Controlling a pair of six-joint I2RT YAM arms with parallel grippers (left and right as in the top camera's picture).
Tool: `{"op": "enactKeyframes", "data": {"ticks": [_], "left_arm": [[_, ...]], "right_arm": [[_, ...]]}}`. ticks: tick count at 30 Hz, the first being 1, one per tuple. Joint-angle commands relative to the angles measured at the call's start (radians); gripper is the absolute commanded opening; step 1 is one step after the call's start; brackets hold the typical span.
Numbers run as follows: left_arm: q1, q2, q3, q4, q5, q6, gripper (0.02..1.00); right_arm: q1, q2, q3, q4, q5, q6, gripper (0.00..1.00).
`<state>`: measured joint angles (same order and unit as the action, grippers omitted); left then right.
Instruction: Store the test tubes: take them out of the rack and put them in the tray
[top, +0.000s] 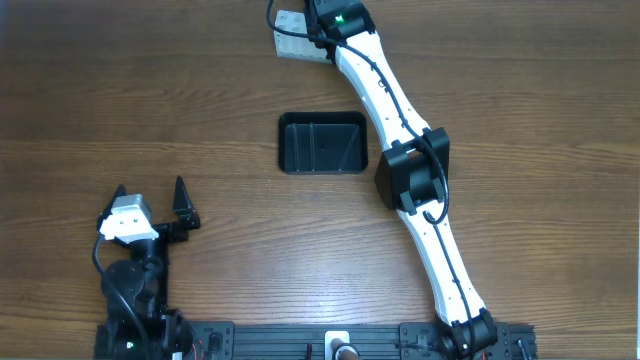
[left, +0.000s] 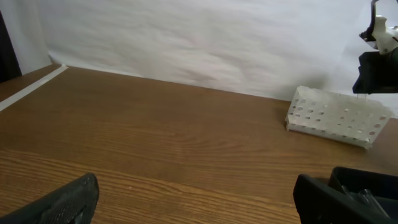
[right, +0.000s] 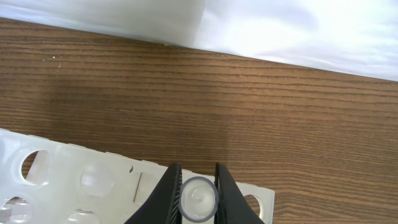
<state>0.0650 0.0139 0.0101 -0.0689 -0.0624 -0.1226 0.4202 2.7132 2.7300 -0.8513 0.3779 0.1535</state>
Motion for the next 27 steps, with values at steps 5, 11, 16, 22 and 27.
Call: {"op": "enactKeyframes", "data": {"ticks": [5, 11, 16, 22, 27], "left_arm": [[0.005, -0.007, -0.005, 0.0, 0.006, 0.018, 0.996], [0.005, -0.007, -0.004, 0.0, 0.006, 0.018, 0.998], [0.005, -0.007, -0.005, 0.0, 0.006, 0.018, 0.996], [0.005, -0.007, -0.004, 0.0, 0.006, 0.018, 0.998], [0.005, -0.007, -0.005, 0.0, 0.006, 0.018, 0.996]], "right_arm": [[0.004, -0.016, 0.005, -0.005, 0.017, 0.002, 0.093], [0.005, -0.056, 0.005, -0.009, 0.025, 0.001, 0.102], [0.008, -0.089, 0.005, -0.004, 0.04, -0.003, 0.11], [0.008, -0.123, 0.005, -0.001, 0.04, -0.002, 0.108], [0.013, -0.157, 0.005, 0.0, 0.04, -0.002, 0.108]]}}
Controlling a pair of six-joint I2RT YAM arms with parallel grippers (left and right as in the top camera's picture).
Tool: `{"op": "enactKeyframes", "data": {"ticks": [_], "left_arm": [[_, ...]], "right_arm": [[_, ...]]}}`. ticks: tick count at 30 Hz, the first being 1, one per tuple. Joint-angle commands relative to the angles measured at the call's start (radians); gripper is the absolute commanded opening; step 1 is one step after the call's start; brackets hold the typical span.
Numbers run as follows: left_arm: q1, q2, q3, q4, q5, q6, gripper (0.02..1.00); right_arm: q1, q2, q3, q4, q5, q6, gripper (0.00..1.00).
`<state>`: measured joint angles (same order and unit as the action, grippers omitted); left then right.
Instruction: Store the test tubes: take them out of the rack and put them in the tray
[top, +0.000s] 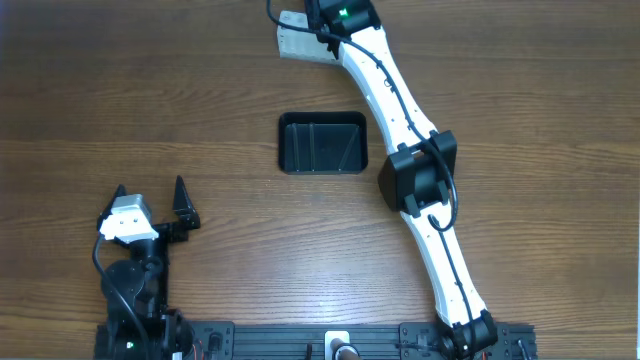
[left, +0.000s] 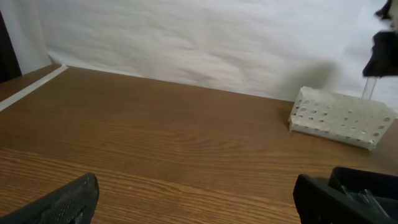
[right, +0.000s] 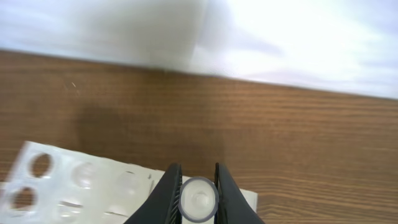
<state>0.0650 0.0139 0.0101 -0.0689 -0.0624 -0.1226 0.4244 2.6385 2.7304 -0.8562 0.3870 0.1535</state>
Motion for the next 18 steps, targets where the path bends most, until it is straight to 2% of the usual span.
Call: {"op": "enactKeyframes", "data": {"ticks": [1, 12, 18], "left_arm": [[0.005, -0.007, -0.005, 0.0, 0.006, 0.018, 0.998], [0.005, -0.007, -0.004, 0.0, 0.006, 0.018, 0.998], [0.005, -0.007, -0.005, 0.0, 0.006, 0.018, 0.998]], "right_arm": [[0.01, -0.091, 0.005, 0.006, 0.031, -0.002, 0.108], [0.028, -0.199, 0.005, -0.012, 0.03, 0.004, 0.115], [0.035, -0.254, 0.005, -0.18, 0.002, 0.115, 0.11]]}}
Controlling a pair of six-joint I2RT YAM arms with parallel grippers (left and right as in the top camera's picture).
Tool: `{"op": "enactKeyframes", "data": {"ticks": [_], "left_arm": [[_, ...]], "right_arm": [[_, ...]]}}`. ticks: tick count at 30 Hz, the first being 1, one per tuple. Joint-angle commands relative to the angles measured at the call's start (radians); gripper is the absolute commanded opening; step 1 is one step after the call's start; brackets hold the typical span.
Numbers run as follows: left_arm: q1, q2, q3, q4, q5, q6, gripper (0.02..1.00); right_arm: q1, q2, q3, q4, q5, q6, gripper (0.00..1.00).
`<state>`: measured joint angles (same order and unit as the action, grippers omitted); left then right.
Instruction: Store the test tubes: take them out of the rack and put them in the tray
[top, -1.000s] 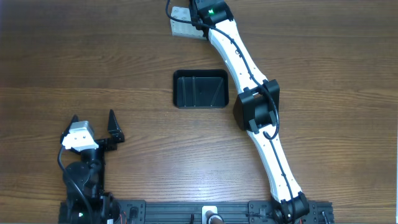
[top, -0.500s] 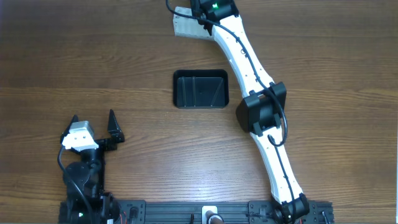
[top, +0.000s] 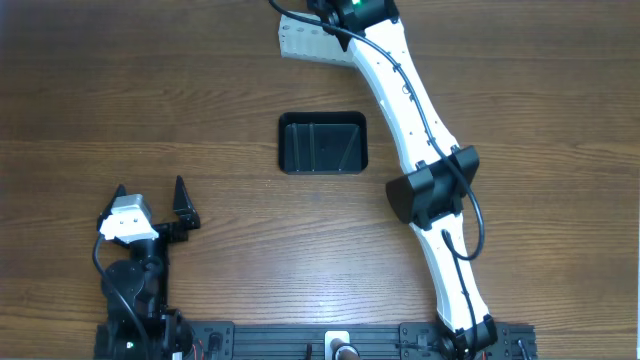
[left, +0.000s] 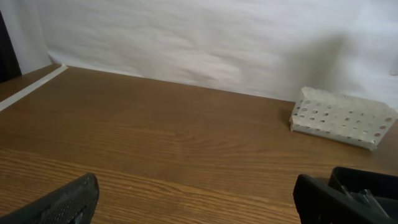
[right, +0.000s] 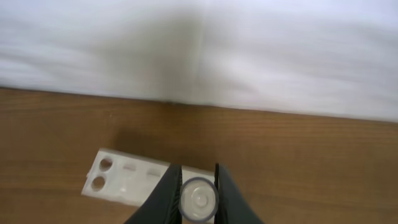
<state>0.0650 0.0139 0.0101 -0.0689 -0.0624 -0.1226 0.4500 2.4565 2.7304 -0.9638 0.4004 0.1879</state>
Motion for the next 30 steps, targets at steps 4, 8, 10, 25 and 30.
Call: {"op": "enactKeyframes", "data": {"ticks": [4, 8, 10, 25, 30], "left_arm": [[0.005, -0.007, -0.005, 0.0, 0.006, 0.018, 0.998], [0.005, -0.007, -0.005, 0.0, 0.006, 0.018, 0.998], [0.005, -0.007, -0.004, 0.0, 0.006, 0.018, 0.998], [0.005, -0.007, -0.004, 0.0, 0.006, 0.018, 0.996], [0.005, -0.007, -0.005, 0.0, 0.006, 0.018, 0.996]], "right_arm": [[0.019, -0.09, 0.005, -0.203, -0.084, 0.106, 0.104], [0.037, -0.095, 0.005, -0.323, -0.125, 0.162, 0.073], [0.048, -0.095, 0.005, -0.383, -0.142, 0.197, 0.075], [0.064, -0.093, -0.003, -0.735, -0.277, 0.443, 0.049], [0.06, -0.093, -0.053, -0.734, -0.344, 0.47, 0.049]]}}
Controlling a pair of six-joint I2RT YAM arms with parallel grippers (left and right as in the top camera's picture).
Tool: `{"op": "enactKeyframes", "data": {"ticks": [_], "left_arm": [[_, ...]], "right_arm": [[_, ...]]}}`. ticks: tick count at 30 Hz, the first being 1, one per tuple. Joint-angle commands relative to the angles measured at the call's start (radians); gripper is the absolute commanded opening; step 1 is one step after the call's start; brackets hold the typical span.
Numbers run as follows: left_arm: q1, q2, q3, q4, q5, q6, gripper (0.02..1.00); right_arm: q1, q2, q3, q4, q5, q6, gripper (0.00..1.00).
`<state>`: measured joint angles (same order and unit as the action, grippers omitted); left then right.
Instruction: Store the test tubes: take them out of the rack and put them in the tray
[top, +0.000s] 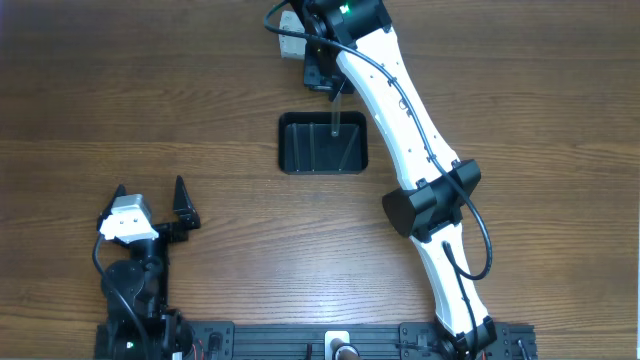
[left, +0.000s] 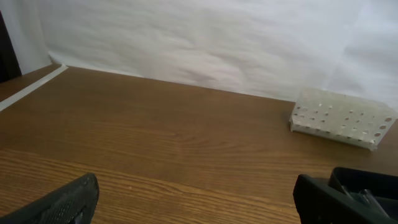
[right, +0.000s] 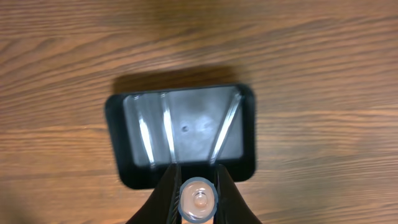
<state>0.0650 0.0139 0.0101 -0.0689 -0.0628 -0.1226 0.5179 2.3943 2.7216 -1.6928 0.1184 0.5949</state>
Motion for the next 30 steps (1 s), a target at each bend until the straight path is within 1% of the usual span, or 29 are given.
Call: {"op": "enactKeyframes", "data": {"ticks": [1, 14, 22, 30], "left_arm": [[0.005, -0.007, -0.005, 0.0, 0.006, 0.018, 0.998], [0.005, -0.007, -0.004, 0.0, 0.006, 0.018, 0.996], [0.005, -0.007, -0.005, 0.0, 0.006, 0.018, 0.998], [0.005, -0.007, -0.005, 0.0, 0.006, 0.018, 0.998]], "right_arm": [[-0.008, -0.031, -0.06, -0.003, -0.061, 0.063, 0.049], [-0.013, -0.031, -0.29, 0.133, -0.058, 0.062, 0.051], [-0.026, -0.031, -0.391, 0.235, -0.058, 0.063, 0.053], [-0.042, -0.03, -0.465, 0.288, -0.058, 0.063, 0.053]]}}
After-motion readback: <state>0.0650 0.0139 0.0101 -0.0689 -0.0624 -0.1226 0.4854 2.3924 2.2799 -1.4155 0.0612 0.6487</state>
